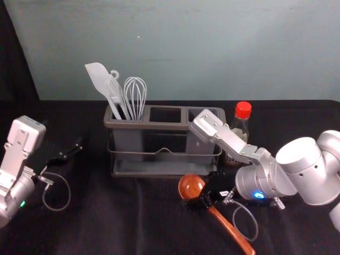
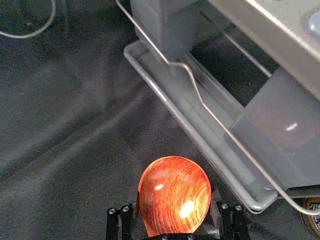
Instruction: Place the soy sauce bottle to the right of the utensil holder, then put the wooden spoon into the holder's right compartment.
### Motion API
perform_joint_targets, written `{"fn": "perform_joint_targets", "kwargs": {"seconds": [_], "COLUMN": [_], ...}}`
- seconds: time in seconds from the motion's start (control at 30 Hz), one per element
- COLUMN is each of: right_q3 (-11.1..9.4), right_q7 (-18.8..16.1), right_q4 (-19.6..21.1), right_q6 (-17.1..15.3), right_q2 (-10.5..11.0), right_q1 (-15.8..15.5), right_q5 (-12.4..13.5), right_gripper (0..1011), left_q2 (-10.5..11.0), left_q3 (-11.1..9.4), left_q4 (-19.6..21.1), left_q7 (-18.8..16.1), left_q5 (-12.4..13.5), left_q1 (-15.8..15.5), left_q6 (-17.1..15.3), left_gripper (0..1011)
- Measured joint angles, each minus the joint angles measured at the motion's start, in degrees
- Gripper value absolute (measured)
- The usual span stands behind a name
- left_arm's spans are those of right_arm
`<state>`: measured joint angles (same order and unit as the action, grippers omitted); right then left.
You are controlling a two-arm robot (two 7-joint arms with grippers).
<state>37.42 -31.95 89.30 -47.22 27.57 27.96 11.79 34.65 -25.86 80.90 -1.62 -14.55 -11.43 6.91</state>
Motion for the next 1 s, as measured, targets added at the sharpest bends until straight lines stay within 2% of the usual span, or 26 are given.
{"fn": "perform_joint_targets", "kwargs": {"seconds": [0.17,0.47,0.7,1.0], "right_q3": [-0.7,-1.3,-1.8,-5.0], "right_q7": [0.3,1.7,3.3,6.2], "right_q4": [1.2,5.9,8.3,13.4], "right_q6": [1.7,4.1,4.8,8.1], "right_q2": [0.3,1.1,1.1,1.4], "right_q1": [-0.9,-3.2,-4.8,-9.0], "right_q5": [-0.4,-2.9,-4.7,-6.1], "right_gripper": [836,835,836,836], "left_q2": [0.0,0.0,0.0,0.0], "left_q3": [0.0,0.0,0.0,0.0], "left_q4": [0.0,0.0,0.0,0.0], "left_q7": [0.0,0.0,0.0,0.0], "left_q5": [0.0,0.0,0.0,0.0], "left_q1": [0.0,0.0,0.0,0.0], "left_q6": [0.0,0.0,0.0,0.0], "left_gripper": [1011,1012,1012,1011]}}
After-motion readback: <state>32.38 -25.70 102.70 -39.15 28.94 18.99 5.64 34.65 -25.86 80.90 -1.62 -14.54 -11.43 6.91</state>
